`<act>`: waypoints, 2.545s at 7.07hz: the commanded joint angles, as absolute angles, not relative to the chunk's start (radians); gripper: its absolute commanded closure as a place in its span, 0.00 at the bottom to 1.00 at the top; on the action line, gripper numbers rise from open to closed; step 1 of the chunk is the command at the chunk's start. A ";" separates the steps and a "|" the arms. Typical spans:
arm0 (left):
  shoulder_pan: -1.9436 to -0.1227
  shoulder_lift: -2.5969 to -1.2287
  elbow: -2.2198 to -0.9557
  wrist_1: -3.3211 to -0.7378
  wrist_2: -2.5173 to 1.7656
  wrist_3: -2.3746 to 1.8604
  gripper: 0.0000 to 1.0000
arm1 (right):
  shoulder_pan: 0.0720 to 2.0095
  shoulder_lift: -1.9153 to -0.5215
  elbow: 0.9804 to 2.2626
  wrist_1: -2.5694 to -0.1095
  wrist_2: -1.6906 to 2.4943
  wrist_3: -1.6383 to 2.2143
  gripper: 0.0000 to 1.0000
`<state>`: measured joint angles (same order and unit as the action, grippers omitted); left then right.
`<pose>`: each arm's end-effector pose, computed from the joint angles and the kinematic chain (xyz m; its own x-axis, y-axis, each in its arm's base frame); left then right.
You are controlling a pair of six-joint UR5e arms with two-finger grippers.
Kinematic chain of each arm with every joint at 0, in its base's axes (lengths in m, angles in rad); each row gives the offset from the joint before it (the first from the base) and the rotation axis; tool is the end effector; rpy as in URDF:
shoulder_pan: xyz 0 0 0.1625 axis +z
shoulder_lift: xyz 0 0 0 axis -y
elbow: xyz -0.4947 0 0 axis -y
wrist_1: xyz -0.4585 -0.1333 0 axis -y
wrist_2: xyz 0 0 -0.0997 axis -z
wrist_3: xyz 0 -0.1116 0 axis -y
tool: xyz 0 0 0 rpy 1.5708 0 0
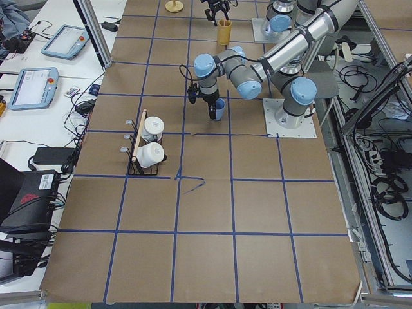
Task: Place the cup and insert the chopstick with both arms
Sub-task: 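Grasp blue cup rim with left gripper while right gripper grasps pink chopstick, then slide blue cup to table center with left gripper while right lifts chopstick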
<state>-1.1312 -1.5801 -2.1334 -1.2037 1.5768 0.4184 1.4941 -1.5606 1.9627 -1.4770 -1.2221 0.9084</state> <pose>0.0779 -0.4773 0.2795 -0.9966 -0.0279 0.0773 -0.0129 0.9820 0.1882 0.1353 -0.4765 0.3381 -0.5155 0.8355 0.1904 0.7705 0.3547 0.5296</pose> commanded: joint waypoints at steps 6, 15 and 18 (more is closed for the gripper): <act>-1.281 -1.550 -2.087 -1.288 1.474 0.264 1.00 | 1.491 -1.562 1.956 -1.401 -1.206 0.988 0.97; -1.991 -1.709 -1.960 -1.074 1.485 -0.448 1.00 | 1.480 -1.562 1.734 -1.172 -1.161 1.009 1.00; -1.991 -1.729 -1.977 -1.072 1.483 -0.456 1.00 | 1.477 -1.563 1.663 -1.117 -1.126 1.011 1.00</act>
